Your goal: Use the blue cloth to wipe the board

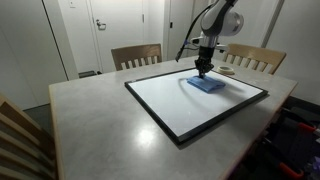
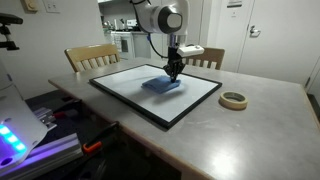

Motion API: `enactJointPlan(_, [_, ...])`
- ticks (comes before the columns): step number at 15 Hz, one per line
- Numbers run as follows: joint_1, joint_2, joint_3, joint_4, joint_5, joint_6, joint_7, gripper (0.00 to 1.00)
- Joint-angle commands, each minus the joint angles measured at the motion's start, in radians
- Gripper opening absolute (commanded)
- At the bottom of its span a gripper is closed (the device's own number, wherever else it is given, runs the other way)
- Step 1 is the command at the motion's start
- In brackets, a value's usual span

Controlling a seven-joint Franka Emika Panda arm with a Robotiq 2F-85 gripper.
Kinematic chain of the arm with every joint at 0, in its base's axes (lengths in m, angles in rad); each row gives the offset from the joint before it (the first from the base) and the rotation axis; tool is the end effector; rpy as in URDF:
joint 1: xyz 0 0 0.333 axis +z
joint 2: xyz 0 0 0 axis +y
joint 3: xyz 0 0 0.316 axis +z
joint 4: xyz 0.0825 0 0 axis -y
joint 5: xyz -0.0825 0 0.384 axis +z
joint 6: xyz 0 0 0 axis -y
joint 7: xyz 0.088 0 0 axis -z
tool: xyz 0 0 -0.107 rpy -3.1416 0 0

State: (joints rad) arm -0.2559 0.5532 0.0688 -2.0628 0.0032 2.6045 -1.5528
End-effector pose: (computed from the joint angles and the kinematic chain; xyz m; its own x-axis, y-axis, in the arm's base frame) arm 0.5770 -0.1091 0.1605 0.2162 0.9756 0.0375 0.9763 -0.2160 -0.0112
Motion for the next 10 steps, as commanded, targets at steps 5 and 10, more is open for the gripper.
enactJointPlan(5, [-0.029, -0.058, 0.000, -0.153, 0.013, 0.050, -0.008, 0.01])
enactJointPlan(10, [-0.031, -0.090, -0.003, -0.220, 0.012, 0.081, -0.007, 0.01])
